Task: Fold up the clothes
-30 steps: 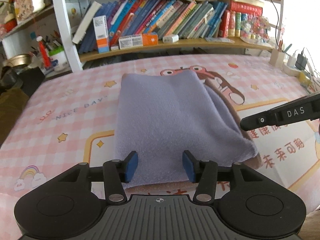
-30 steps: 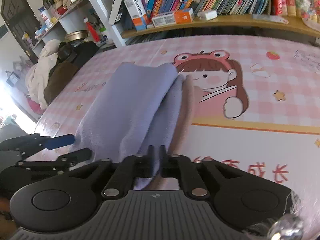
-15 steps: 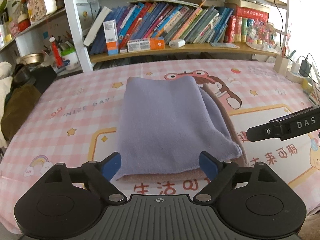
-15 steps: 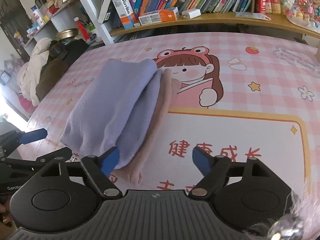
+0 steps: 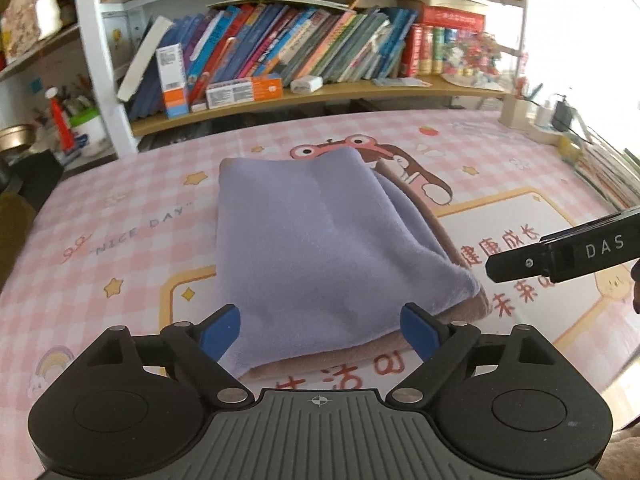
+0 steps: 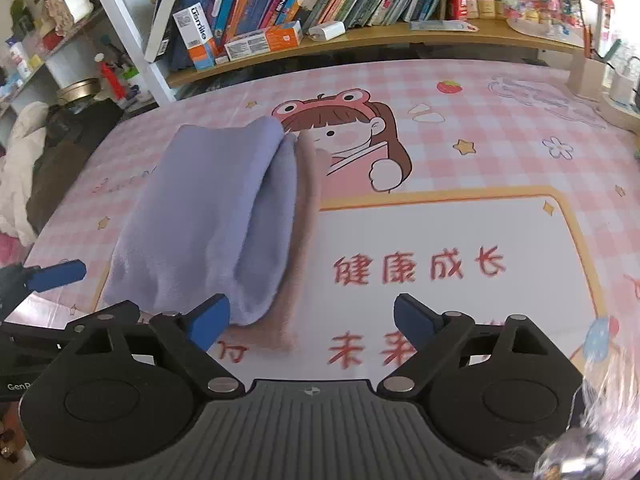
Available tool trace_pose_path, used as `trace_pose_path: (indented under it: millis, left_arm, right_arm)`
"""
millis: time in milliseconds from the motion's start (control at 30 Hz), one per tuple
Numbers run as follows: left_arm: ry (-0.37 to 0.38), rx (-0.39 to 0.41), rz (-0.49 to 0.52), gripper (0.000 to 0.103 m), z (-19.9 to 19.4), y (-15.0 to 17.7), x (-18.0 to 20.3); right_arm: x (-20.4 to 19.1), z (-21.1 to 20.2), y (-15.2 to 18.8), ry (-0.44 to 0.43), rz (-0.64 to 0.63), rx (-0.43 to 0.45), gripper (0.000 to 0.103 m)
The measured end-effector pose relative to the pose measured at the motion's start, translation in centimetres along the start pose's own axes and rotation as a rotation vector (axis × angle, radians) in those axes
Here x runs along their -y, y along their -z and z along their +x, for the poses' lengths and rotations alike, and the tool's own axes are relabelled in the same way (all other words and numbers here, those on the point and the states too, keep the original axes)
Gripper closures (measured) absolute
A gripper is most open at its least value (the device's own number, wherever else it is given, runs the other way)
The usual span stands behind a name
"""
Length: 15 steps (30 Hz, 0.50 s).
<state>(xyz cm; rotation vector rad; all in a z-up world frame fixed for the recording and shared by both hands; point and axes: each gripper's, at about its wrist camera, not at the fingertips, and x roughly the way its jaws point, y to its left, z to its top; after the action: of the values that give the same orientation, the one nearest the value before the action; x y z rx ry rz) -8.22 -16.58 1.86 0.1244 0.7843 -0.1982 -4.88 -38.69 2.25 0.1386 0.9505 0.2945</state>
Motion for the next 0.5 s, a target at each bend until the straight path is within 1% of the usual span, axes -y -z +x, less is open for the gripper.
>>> trace_pose_path:
  millis: [100, 167, 233, 367, 433, 500]
  left_arm:
    - [0.031, 0.013, 0.036, 0.012, -0.3, 0.3, -1.3]
    - [0.045, 0.018, 0.031, 0.012, -0.4, 0.6, -2.6]
    - [0.061, 0.013, -0.011, 0.012, -0.2, 0.8, -4.5]
    - [0.098, -0.021, -0.123, 0.012, 0.8, 1.5, -8.1]
    - [0.117, -0.035, -0.179, 0.012, 1.4, 1.7, -9.4]
    - [0.142, -0.051, -0.242, 0.012, 2.2, 1.6, -10.6]
  right_arm:
    - [-1.4, -0.1, 0.8, 0.030, 0.036, 0.007, 0.013]
    - [-1.7, -0.1, 1.2, 0.043, 0.093, 0.021, 0.013]
    - [-1.7, -0.1, 1.5, 0.046, 0.165, 0.030, 0.013]
    - [-0.9, 0.2, 1.9, 0.016, 0.336, 0.026, 0.013]
    - [-0.6, 0.6, 1.9, 0.002, 0.391, 0.020, 0.013]
    - [-0.3, 1.0, 1.8, -0.006, 0.415, 0.014, 0.013]
